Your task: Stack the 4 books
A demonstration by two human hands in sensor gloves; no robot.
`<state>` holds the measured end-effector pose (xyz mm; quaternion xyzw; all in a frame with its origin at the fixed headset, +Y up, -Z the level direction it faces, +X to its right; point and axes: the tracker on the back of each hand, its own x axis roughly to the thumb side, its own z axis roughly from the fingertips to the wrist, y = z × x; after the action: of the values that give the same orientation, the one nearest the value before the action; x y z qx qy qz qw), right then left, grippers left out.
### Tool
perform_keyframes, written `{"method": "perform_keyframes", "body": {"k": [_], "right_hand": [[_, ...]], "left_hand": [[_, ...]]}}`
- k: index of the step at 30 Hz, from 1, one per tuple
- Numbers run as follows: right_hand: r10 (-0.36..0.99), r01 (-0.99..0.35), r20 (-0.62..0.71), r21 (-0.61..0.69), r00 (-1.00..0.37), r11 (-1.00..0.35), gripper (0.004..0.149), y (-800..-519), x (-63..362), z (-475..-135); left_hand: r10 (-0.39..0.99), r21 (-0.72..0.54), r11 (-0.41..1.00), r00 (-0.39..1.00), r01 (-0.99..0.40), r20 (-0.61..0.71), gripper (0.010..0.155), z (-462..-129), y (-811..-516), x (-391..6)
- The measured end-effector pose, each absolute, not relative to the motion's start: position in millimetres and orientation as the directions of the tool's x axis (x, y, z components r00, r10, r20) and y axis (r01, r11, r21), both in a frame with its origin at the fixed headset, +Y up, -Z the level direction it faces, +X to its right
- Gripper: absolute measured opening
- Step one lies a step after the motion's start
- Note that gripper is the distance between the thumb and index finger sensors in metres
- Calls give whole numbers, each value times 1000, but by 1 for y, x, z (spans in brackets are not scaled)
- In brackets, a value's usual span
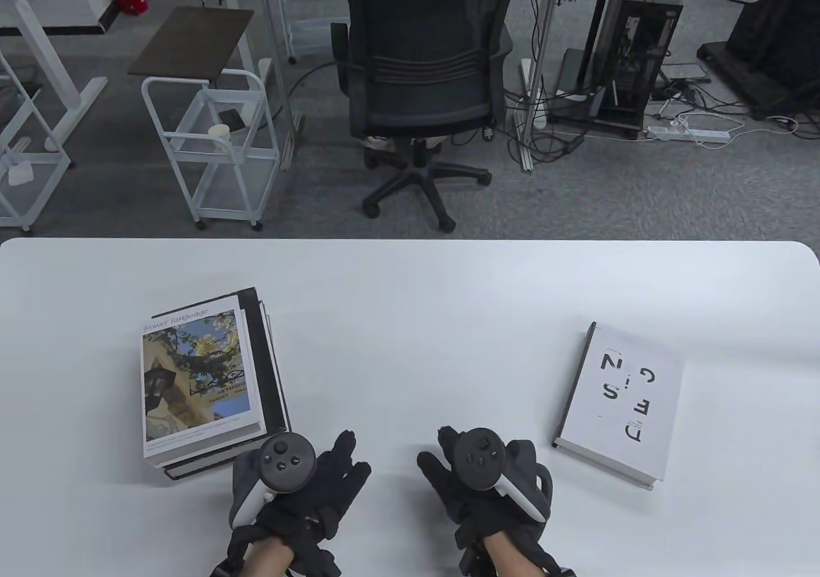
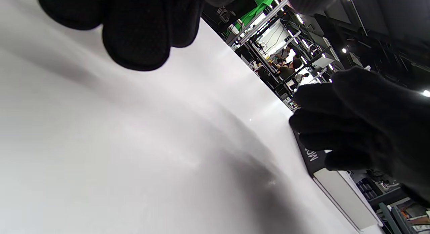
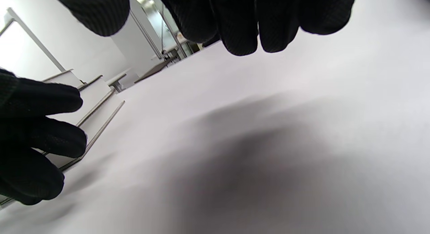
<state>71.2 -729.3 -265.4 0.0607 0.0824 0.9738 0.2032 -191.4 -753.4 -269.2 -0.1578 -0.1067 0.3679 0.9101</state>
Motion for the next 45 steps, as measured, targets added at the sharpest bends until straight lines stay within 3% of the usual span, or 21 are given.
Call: {"method": "perform_keyframes", "body": {"k": [4, 7, 10, 15, 20, 26, 36, 45], "right_hand": [[304, -299, 108, 60, -947, -953, 73, -715, 68, -259], [202, -202, 16, 14, -979, -979, 79, -707, 79, -264], [80, -87, -113, 59, -990, -994, 83, -707, 106, -278], [104, -172, -356, 164, -929, -971, 88, -727, 180, -291], [57, -192, -479, 238, -876, -952, 86, -742, 222, -282], [-4, -169, -504, 298, -864, -940, 83, -753, 240, -272], [-25, -153, -483, 324, -875, -934, 77, -762, 235, -271], [-9, -103, -349, 302, -937, -948, 75, -753, 194, -275]], "left_hand": [[714, -368, 666, 697, -649, 62, 72, -265, -753, -198], [727, -369, 654, 683, -661, 65, 72, -264, -751, -201], [737, -360, 647, 672, -672, 70, 72, -265, -750, -203], [739, -365, 642, 671, -674, 59, 72, -267, -751, -206], [738, -371, 637, 673, -676, 43, 72, -269, -754, -208], [746, -369, 629, 665, -685, 36, 72, -268, -754, -211], [738, -383, 631, 674, -675, 27, 72, -268, -757, -212], [723, -398, 636, 691, -661, 6, 72, -272, -762, -213]]}}
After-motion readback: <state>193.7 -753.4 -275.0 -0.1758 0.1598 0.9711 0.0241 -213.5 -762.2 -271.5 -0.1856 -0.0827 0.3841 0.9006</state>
